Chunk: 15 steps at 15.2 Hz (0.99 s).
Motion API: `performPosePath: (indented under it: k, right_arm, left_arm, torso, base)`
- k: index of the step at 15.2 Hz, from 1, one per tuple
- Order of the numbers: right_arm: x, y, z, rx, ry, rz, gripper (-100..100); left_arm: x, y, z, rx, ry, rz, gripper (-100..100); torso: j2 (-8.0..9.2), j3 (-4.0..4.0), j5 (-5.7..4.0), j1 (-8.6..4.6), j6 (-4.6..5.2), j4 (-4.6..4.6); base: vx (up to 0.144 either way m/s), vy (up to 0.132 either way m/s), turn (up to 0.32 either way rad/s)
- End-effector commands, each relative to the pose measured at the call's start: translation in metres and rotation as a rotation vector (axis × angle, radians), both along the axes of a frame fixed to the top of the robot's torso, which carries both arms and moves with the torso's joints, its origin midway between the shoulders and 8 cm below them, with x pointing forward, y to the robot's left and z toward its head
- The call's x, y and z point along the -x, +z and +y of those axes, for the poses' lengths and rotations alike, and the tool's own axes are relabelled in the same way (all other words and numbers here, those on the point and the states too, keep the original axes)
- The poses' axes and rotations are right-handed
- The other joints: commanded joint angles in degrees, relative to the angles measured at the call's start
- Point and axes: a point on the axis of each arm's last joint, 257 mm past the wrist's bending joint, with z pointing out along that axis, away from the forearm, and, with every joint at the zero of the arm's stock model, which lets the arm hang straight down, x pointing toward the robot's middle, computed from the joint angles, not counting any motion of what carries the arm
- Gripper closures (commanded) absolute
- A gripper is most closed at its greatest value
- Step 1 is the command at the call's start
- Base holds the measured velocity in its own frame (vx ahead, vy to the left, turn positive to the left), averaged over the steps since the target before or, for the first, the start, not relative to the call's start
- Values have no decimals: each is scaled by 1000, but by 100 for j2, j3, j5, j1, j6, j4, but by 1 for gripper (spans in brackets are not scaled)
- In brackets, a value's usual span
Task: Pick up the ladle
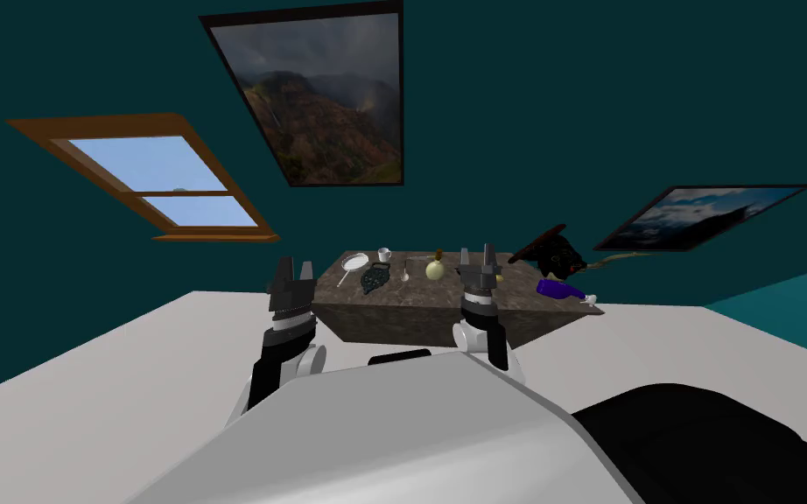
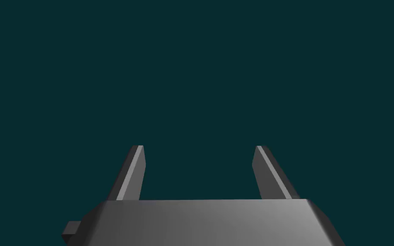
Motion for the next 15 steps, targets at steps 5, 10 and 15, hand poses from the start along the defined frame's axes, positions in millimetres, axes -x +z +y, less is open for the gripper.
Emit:
performPosePath:
  k: [5, 10, 15]
  right_arm:
    - [-44, -33, 8, 121, 8, 132, -100]
    - [-74, -61, 6, 180, -7, 227, -100]
    - [-120, -96, -1, 284, -47, 354, -100]
  left_arm:
    - [0, 0, 0, 0, 0, 0, 0]
    - [0, 0, 0, 0, 0, 0, 0]
    - [0, 0, 0, 0, 0, 0, 0]
  torso:
    - [2, 1, -1, -2, -4, 0]
    - [4, 2, -1, -4, -4, 1]
    - [3, 1, -1, -3, -3, 0]
  base:
    - [-14, 0, 133]
    - [-18, -3, 130]
    - [-20, -2, 162]
